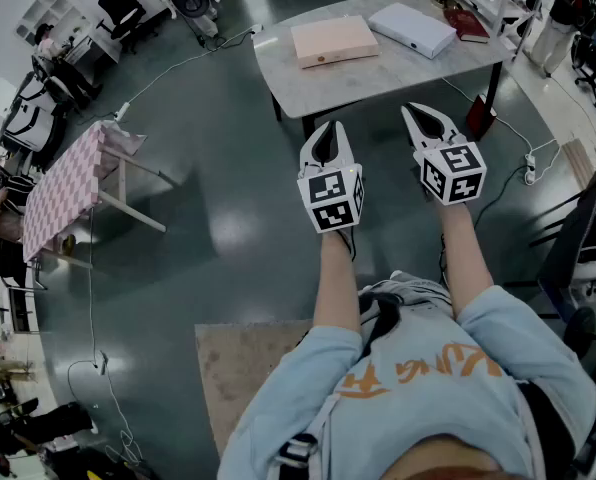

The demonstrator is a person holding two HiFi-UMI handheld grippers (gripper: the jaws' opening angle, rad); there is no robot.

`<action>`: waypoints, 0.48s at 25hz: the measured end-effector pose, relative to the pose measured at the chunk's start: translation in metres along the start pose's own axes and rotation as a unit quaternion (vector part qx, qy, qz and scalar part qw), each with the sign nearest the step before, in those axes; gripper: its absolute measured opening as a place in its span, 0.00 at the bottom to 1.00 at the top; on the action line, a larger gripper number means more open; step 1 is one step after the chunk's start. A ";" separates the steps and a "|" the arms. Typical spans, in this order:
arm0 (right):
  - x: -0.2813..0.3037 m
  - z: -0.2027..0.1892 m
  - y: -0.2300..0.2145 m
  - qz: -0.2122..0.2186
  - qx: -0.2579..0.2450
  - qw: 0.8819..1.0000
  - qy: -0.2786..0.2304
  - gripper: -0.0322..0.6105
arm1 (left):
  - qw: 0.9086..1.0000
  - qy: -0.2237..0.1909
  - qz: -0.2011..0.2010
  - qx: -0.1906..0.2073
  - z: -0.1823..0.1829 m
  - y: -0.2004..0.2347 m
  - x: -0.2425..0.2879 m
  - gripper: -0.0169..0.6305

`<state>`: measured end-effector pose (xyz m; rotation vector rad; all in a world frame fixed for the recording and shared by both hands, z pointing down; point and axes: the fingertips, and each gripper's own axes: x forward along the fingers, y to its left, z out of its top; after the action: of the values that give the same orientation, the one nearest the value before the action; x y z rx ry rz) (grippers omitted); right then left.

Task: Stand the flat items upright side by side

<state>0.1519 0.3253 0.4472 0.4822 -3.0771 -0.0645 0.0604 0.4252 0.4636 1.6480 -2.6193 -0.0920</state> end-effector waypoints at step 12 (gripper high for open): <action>0.004 -0.001 0.008 -0.015 -0.003 1.000 0.002 0.05 | 1.000 -0.002 -0.004 0.000 0.004 0.013 -0.003 0.05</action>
<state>0.1455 0.3320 0.4482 0.5263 -3.0646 -0.0722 0.0501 0.4339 0.4606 1.6613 -2.6160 -0.0949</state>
